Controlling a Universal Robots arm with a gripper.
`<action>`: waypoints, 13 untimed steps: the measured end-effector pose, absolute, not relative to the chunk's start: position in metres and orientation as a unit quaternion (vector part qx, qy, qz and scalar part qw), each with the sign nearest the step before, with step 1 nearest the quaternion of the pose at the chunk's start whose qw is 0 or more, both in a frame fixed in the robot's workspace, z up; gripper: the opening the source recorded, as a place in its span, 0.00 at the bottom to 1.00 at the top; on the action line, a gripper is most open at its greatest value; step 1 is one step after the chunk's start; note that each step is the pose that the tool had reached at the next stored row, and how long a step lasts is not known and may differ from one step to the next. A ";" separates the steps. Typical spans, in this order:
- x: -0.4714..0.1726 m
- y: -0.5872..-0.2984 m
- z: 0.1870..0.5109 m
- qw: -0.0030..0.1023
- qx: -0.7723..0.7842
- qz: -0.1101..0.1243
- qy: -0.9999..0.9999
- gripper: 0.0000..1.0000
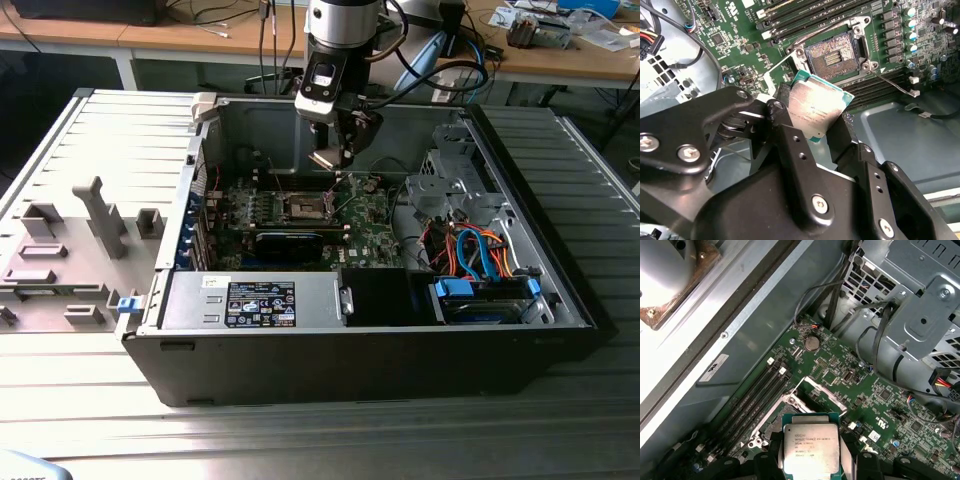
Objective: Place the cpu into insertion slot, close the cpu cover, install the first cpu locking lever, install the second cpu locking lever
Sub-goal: 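Place the cpu into insertion slot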
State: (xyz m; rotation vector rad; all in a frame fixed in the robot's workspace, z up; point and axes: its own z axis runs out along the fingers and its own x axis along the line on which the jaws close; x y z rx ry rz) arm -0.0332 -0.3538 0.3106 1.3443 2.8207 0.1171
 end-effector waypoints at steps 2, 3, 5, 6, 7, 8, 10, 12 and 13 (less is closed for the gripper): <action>-0.033 -0.354 0.311 0.007 0.432 0.037 0.901 0.54; -0.033 -0.354 0.311 0.008 0.433 0.037 0.901 0.54; -0.033 -0.354 0.311 0.008 0.435 0.037 0.899 0.54; -0.033 -0.354 0.311 0.008 0.436 0.037 0.899 0.54; -0.033 -0.354 0.311 0.008 0.438 0.037 0.898 0.54; -0.033 -0.354 0.311 0.008 0.440 0.037 0.897 0.54; -0.033 -0.354 0.311 0.008 0.443 0.037 0.896 0.54; -0.033 -0.354 0.311 0.008 0.446 0.037 0.894 0.54; -0.033 -0.354 0.311 0.008 0.447 0.037 0.894 0.54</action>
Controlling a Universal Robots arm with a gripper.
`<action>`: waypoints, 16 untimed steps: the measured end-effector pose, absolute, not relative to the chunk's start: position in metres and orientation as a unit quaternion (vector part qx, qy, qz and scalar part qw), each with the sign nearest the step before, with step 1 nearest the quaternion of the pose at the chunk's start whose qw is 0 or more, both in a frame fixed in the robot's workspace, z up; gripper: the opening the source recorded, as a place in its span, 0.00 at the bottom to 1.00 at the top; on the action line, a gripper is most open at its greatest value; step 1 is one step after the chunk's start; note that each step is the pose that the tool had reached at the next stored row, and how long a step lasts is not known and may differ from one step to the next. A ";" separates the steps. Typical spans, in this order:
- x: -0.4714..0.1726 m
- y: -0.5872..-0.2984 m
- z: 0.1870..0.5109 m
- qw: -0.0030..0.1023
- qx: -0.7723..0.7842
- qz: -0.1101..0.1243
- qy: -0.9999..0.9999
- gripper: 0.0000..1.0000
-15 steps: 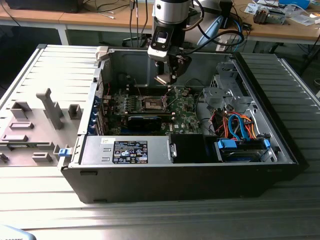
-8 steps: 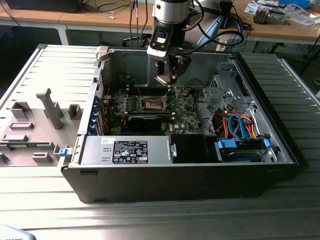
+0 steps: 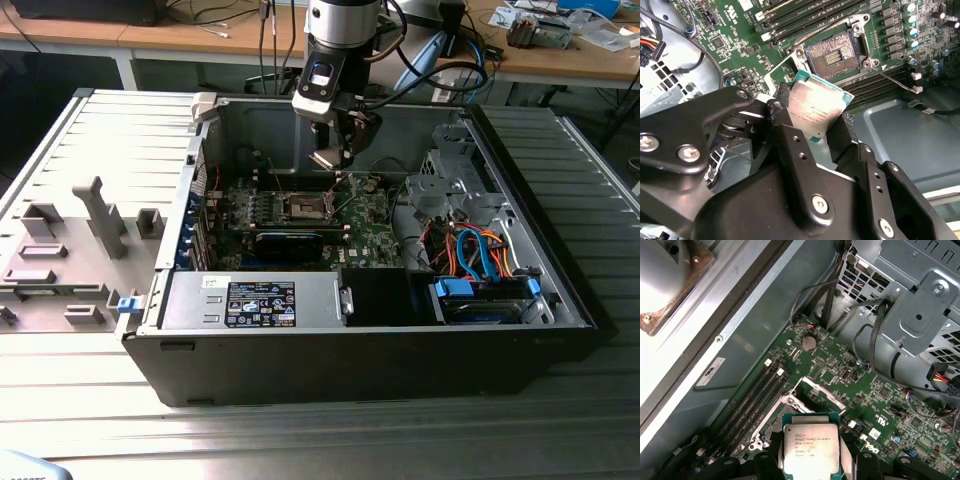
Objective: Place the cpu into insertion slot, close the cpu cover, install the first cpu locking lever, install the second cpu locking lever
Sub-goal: 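Place the cpu into insertion slot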
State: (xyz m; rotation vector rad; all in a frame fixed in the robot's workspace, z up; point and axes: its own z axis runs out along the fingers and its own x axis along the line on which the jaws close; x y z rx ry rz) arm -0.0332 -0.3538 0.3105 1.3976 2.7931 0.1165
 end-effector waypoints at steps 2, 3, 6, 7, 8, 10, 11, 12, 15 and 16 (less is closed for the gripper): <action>-0.033 -0.354 0.311 0.008 0.450 0.037 0.892 0.54; -0.033 -0.354 0.311 0.008 0.451 0.037 0.892 0.54; -0.033 -0.354 0.311 0.008 0.453 0.037 0.891 0.54; -0.033 -0.354 0.311 0.008 0.454 0.037 0.890 0.54; -0.033 -0.354 0.311 0.008 0.454 0.037 0.890 0.54; -0.033 -0.354 0.311 0.008 0.457 0.037 0.889 0.54; -0.033 -0.354 0.311 0.009 0.458 0.037 0.888 0.54; -0.033 -0.354 0.311 0.009 0.459 0.037 0.888 0.54; -0.033 -0.354 0.311 0.009 0.462 0.037 0.886 0.54; -0.033 -0.354 0.311 0.009 0.463 0.037 0.885 0.54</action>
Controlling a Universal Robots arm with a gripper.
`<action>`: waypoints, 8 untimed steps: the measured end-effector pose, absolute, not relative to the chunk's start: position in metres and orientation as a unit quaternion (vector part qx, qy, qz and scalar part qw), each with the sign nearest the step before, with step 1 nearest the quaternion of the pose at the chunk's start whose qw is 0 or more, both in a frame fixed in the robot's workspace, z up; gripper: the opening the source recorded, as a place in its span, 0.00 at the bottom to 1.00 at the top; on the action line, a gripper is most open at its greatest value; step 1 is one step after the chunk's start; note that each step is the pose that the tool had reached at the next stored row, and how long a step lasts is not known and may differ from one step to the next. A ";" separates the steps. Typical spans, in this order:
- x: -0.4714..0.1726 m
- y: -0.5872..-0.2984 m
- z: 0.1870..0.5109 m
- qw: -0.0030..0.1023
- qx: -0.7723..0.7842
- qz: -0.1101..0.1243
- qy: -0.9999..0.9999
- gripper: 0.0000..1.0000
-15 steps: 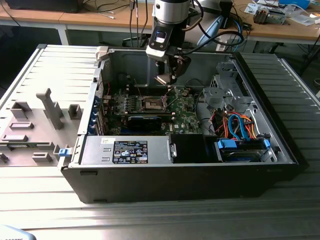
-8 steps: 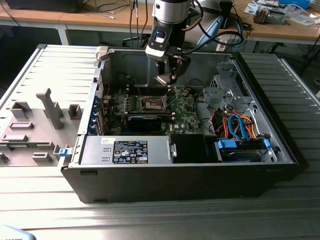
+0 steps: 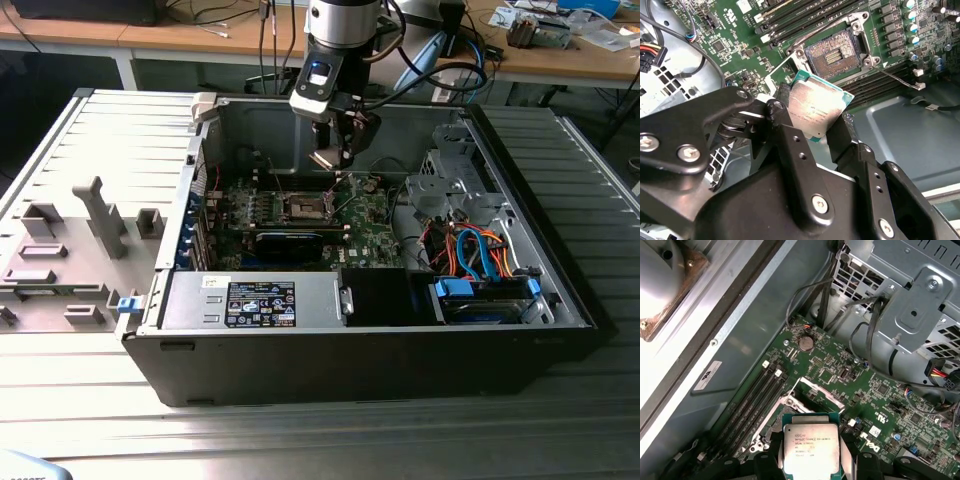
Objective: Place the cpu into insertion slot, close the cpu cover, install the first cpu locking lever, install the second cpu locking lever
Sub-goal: 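Place the cpu into insertion slot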
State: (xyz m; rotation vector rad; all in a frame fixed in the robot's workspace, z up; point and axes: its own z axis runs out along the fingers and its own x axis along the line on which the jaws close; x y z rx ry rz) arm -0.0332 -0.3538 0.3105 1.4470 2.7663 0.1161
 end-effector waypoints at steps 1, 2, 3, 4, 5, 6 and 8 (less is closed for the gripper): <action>-0.033 -0.354 0.311 0.009 0.465 0.037 0.884 0.54; -0.033 -0.354 0.311 0.009 0.467 0.037 0.884 0.54; -0.033 -0.354 0.311 0.009 0.468 0.037 0.883 0.54; -0.033 -0.354 0.311 0.009 0.468 0.037 0.883 0.54; -0.033 -0.354 0.311 0.009 0.469 0.037 0.882 0.54; -0.033 -0.354 0.311 0.009 0.470 0.037 0.882 0.54; -0.033 -0.354 0.311 0.009 0.472 0.037 0.881 0.54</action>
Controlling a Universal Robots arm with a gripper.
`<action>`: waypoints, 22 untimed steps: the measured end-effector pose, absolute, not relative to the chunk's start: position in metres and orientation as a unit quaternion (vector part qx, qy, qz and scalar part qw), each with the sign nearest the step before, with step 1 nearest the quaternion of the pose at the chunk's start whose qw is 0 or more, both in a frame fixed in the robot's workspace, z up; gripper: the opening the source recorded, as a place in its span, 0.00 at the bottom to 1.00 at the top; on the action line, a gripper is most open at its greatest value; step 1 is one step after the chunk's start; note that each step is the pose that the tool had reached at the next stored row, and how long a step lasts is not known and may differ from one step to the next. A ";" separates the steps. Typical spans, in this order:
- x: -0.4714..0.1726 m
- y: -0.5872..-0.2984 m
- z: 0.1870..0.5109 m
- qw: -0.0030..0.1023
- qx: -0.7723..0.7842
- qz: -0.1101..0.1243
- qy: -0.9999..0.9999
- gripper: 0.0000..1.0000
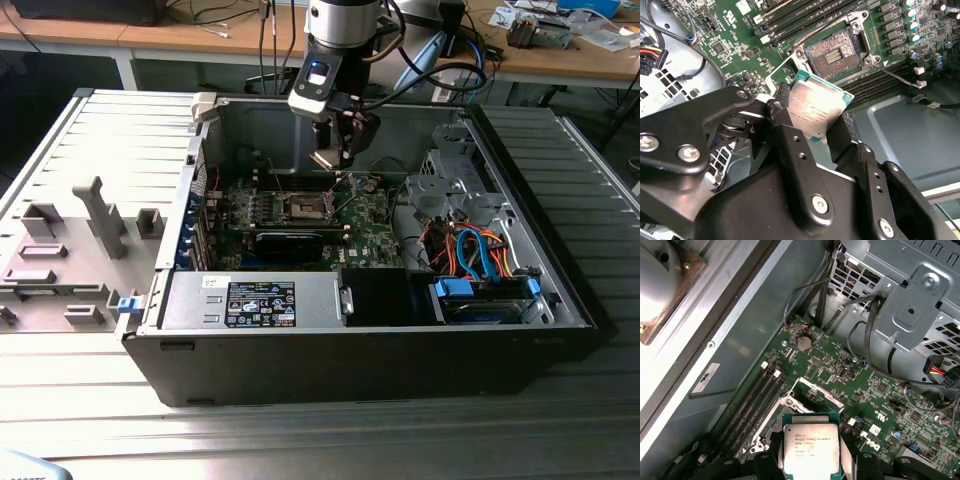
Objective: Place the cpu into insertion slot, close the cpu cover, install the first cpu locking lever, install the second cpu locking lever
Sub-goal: 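Place the cpu into insertion slot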
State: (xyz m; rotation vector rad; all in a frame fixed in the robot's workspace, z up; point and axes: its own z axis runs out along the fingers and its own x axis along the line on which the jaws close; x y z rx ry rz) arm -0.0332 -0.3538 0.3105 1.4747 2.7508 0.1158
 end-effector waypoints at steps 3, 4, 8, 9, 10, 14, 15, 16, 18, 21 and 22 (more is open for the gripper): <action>-0.033 -0.354 0.311 0.009 0.476 0.037 0.879 0.54; -0.033 -0.354 0.311 0.009 0.476 0.037 0.878 0.54; -0.033 -0.354 0.311 0.009 0.479 0.037 0.877 0.54; -0.033 -0.354 0.311 0.009 0.479 0.037 0.877 0.54; -0.033 -0.354 0.311 0.009 0.480 0.037 0.876 0.54; -0.033 -0.354 0.311 0.010 0.483 0.037 0.875 0.54; -0.033 -0.354 0.311 0.010 0.484 0.037 0.874 0.54; -0.033 -0.354 0.311 0.010 0.484 0.037 0.874 0.54; -0.033 -0.354 0.311 0.010 0.485 0.037 0.874 0.54; -0.033 -0.354 0.311 0.010 0.486 0.037 0.873 0.54; -0.033 -0.354 0.311 0.010 0.487 0.037 0.872 0.54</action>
